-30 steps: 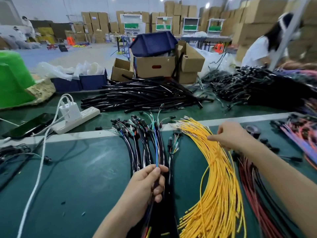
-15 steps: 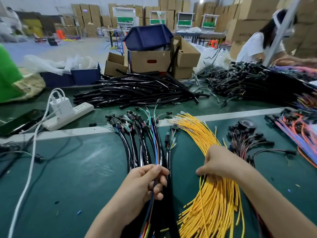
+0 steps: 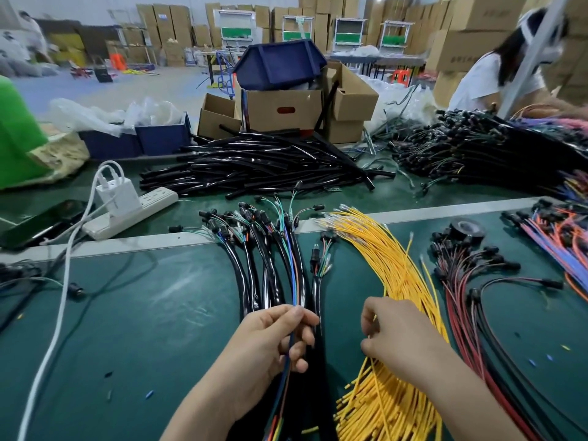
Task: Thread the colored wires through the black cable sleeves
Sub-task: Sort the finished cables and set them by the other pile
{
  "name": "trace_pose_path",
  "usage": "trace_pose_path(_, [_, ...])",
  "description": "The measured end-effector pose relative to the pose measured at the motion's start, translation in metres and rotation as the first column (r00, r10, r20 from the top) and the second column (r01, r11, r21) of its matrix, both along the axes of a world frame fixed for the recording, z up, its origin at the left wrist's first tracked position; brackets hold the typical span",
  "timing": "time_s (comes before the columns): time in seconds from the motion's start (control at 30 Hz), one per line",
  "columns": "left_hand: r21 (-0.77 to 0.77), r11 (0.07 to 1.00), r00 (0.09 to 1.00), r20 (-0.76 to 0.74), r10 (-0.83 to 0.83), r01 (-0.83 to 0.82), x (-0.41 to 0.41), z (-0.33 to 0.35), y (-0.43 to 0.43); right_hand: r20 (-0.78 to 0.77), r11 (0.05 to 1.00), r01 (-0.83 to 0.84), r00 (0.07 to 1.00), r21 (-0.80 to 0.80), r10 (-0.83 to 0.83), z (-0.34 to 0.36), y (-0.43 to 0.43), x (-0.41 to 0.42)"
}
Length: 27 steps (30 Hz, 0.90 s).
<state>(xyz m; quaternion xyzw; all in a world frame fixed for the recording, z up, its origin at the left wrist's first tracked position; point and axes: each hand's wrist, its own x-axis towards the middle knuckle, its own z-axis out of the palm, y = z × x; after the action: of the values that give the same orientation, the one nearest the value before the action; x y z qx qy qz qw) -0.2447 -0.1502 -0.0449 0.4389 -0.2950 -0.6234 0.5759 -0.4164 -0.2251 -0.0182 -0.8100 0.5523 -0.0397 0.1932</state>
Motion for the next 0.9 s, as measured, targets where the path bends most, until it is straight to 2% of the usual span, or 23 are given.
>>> trace_pose_path(0.17, [-0.007,1.000,1.000,-0.013,-0.026,0.026,0.002,0.001,0.001,0.111,0.998,0.046,0.993,0.041,-0.050,-0.003,-0.001,-0.004])
trace_pose_path(0.27, [-0.004,0.999,0.999,-0.019,-0.041,0.041,0.002,0.000,0.001,0.310,0.986,0.067,0.944,0.153,-0.113,0.008,-0.003,-0.010])
trace_pose_path(0.4, [0.000,0.998,0.997,-0.032,-0.069,0.069,0.004,0.001,0.000,0.637,0.961,0.052,0.739,0.271,-0.219,0.037,-0.010,-0.017])
trace_pose_path(0.53, [0.019,0.997,0.995,-0.058,-0.075,0.076,0.004,0.003,0.001,0.852,0.984,-0.027,0.504,0.177,-0.140,0.074,-0.017,-0.016])
trace_pose_path(0.6, [0.023,0.997,0.995,-0.069,-0.078,0.080,0.004,0.005,0.002,0.901,0.993,-0.072,0.430,0.093,-0.053,0.088,-0.020,-0.007])
trace_pose_path(0.67, [0.025,0.996,0.993,-0.088,-0.084,0.086,0.003,0.006,0.002,0.892,0.993,-0.114,0.451,0.020,0.034,0.091,-0.024,0.010])
trace_pose_path(0.8, [0.013,0.993,0.988,-0.107,-0.113,0.116,0.005,0.007,0.003,0.749,0.988,-0.130,0.646,-0.084,0.148,0.074,-0.035,0.049])
trace_pose_path(0.9, [0.012,0.994,0.989,-0.103,-0.108,0.109,0.004,0.006,0.003,0.677,0.985,-0.137,0.715,-0.106,0.173,0.056,-0.042,0.065])
